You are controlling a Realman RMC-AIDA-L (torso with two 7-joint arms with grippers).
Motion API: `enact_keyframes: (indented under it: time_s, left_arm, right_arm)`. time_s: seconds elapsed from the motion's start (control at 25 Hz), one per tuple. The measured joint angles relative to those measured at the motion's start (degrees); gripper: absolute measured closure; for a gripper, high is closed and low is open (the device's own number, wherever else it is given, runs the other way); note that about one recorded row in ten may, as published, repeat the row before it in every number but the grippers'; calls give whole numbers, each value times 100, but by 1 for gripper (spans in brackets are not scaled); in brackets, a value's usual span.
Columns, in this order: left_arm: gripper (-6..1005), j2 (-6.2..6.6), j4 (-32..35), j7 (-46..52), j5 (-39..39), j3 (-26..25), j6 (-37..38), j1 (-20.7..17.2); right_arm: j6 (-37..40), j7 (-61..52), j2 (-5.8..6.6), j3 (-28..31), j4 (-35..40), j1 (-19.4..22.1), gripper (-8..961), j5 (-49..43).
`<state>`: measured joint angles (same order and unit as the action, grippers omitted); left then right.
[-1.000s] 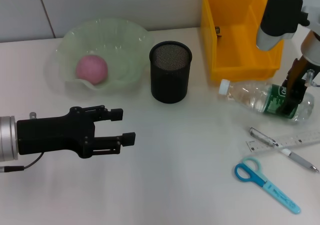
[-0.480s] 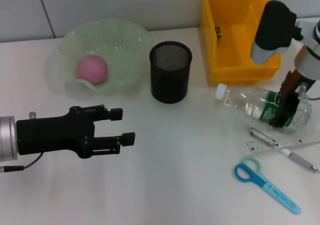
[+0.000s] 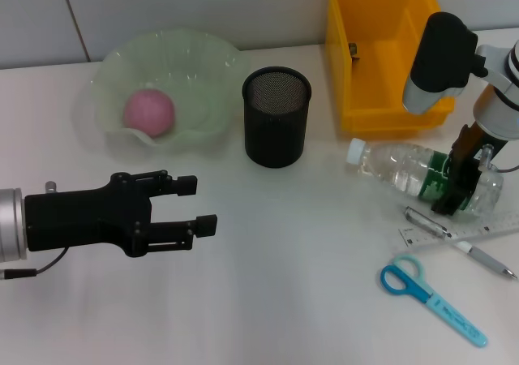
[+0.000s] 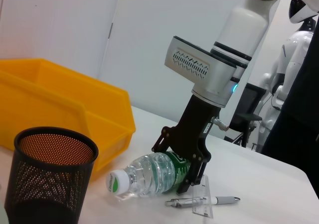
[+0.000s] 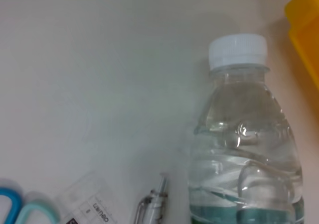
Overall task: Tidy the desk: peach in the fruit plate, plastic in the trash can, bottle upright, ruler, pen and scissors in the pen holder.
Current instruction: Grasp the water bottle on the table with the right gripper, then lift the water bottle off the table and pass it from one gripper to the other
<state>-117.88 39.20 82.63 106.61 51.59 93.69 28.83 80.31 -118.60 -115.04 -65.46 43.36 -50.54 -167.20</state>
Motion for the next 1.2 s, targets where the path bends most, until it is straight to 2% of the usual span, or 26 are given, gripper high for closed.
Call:
enact_keyframes:
  time_s: [1.2]
  left_arm:
    - [261, 29, 8, 42, 1, 0, 0, 62]
  right_arm:
    - [-49, -9, -20, 4, 21, 24, 184, 30]
